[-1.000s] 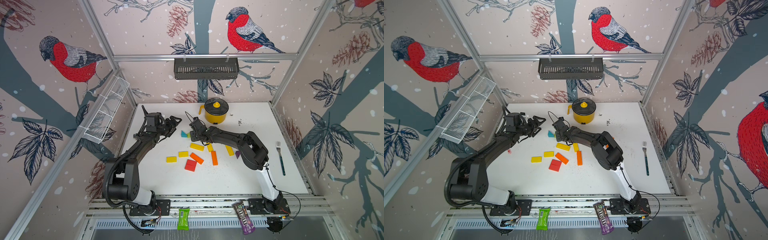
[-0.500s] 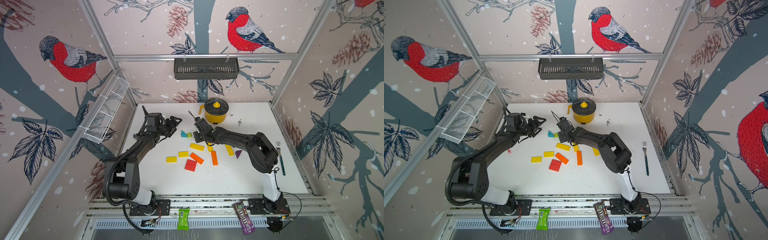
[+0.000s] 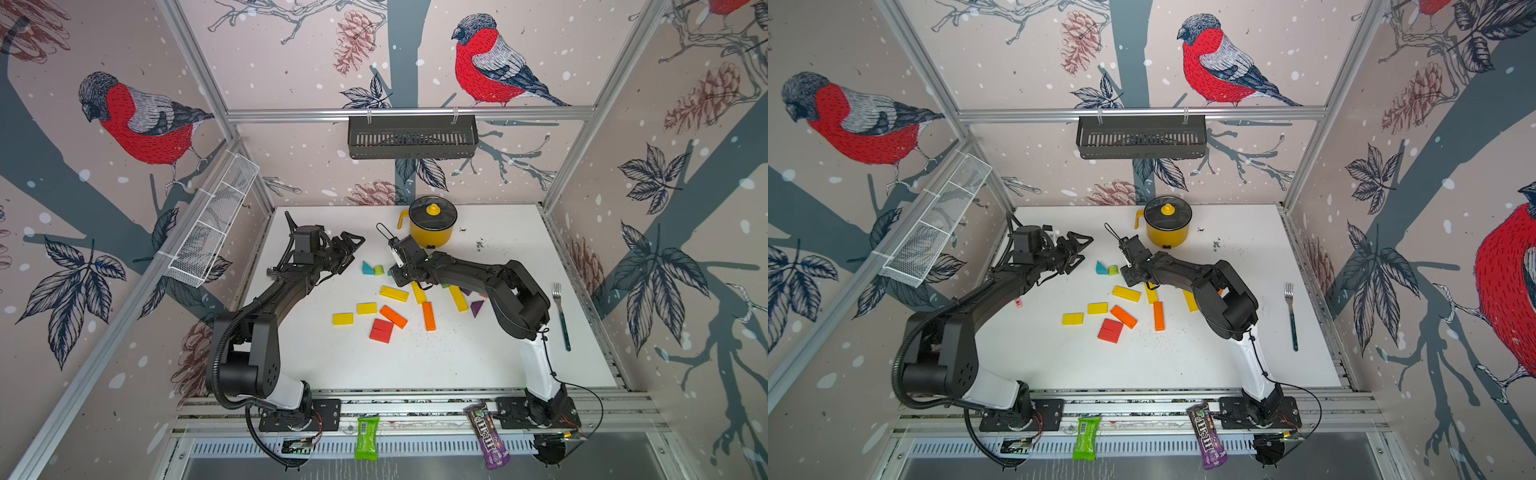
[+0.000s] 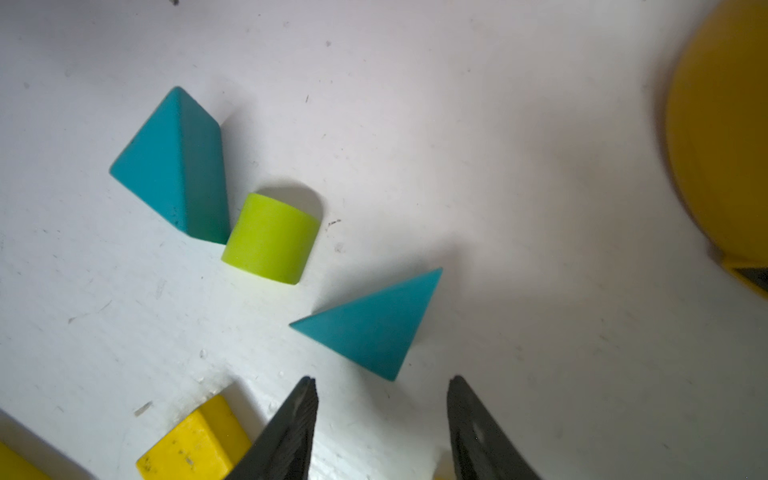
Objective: Assemble a carrot with building blocks
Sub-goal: Assemble the building block at the center of the board.
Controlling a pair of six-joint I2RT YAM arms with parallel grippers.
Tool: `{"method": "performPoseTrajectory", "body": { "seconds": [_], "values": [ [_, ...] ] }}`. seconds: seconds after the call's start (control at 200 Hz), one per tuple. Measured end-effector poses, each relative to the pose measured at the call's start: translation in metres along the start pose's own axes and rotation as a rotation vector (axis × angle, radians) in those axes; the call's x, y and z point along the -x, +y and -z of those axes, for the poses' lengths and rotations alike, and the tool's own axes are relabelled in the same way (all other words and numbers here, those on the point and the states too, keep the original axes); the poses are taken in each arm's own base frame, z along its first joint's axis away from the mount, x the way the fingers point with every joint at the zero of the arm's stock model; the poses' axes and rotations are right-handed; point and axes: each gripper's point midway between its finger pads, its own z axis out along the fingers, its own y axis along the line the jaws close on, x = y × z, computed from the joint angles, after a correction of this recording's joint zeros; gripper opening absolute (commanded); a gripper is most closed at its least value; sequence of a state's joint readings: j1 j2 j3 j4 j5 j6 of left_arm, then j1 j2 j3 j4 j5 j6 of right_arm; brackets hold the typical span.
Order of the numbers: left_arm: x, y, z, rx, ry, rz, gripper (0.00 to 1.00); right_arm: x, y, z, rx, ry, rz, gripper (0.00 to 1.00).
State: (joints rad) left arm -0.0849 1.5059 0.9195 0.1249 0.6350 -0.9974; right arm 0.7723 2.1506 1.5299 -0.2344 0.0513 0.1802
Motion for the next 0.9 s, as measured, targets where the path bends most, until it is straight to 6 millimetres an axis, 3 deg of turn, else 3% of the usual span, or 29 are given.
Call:
{"method": "performPoseTrajectory", "body": {
  "seconds": [0.901],
  "values": [
    [-0.005, -0.008, -0.004, -0.011, 0.016, -0.027, 0.85, 0.007, 0.008, -0.017, -0.003, 0.006, 0.063, 0.49]
  ]
}}
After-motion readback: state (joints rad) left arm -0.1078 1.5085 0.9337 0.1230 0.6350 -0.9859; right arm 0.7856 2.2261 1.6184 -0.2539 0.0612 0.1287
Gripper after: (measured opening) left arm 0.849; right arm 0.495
